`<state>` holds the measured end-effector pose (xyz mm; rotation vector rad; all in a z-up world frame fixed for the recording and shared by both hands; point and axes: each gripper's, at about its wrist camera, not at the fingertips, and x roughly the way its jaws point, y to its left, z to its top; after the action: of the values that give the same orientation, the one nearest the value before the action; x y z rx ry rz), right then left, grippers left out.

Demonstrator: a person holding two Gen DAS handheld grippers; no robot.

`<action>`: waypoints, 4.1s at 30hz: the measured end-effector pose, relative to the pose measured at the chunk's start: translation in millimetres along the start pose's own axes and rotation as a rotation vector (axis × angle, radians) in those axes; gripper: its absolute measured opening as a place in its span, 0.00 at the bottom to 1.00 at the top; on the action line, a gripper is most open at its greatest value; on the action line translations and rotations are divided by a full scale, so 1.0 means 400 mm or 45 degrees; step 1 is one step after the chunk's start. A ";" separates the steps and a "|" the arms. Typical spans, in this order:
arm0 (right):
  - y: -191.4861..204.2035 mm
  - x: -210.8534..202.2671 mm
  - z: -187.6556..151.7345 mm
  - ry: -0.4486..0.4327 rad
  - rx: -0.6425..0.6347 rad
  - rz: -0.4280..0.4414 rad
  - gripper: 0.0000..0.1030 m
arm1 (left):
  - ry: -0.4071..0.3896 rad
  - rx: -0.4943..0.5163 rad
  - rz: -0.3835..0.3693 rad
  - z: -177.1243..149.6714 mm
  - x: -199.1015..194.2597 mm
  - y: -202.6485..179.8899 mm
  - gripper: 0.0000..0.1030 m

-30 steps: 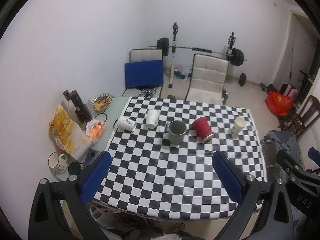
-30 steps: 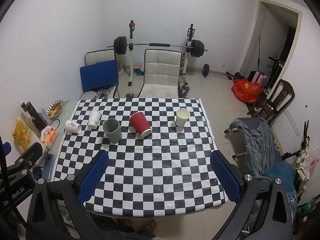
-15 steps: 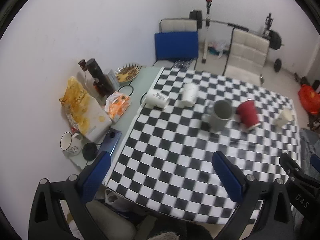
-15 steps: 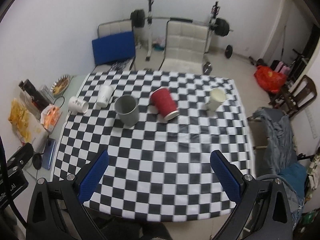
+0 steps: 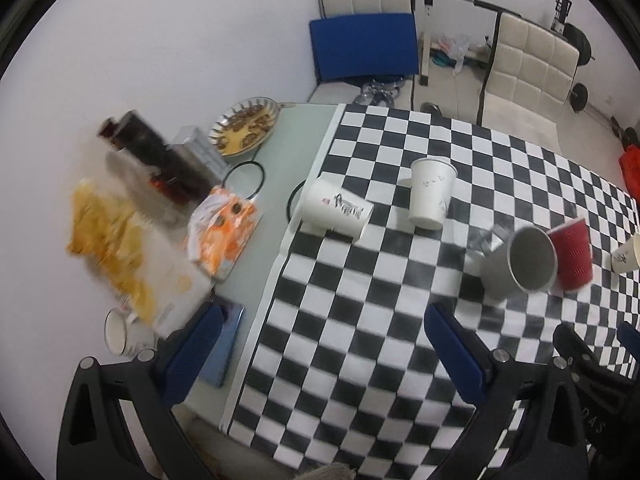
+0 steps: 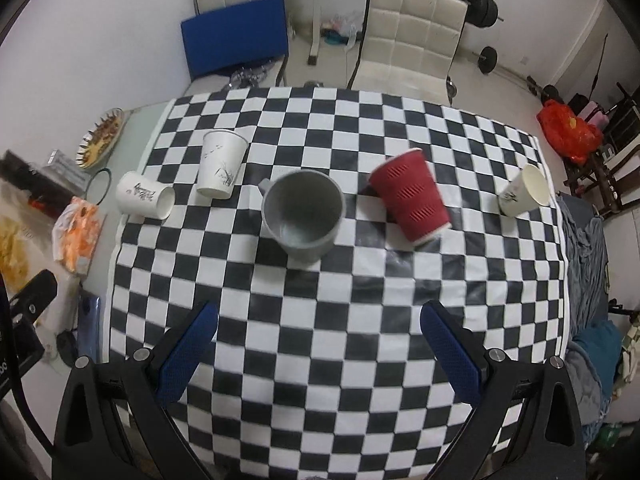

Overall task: Flip cup upright
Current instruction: 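Move the left gripper toward the upside-down white paper cup, then grasp the white paper cup with the left gripper and lift it, then rotate the held cup with the left gripper so its opening faces up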

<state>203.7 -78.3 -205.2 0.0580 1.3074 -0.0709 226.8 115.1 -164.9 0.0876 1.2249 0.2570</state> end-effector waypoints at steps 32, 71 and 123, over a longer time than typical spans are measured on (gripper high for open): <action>0.099 0.336 0.425 0.211 -0.062 -0.181 0.99 | 0.396 0.213 -0.351 0.350 0.480 -0.182 1.00; 0.079 0.331 0.478 0.199 -0.064 -0.313 0.99 | 0.299 0.172 -0.452 0.309 0.508 -0.163 0.60; -0.695 0.332 -0.396 0.503 0.299 -0.259 0.99 | 0.536 0.441 -0.537 -0.355 0.241 -0.784 0.61</action>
<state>62.2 -344.8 -375.4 0.1447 1.6920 -0.4037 170.4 -175.1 -365.6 0.0738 1.6625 -0.3234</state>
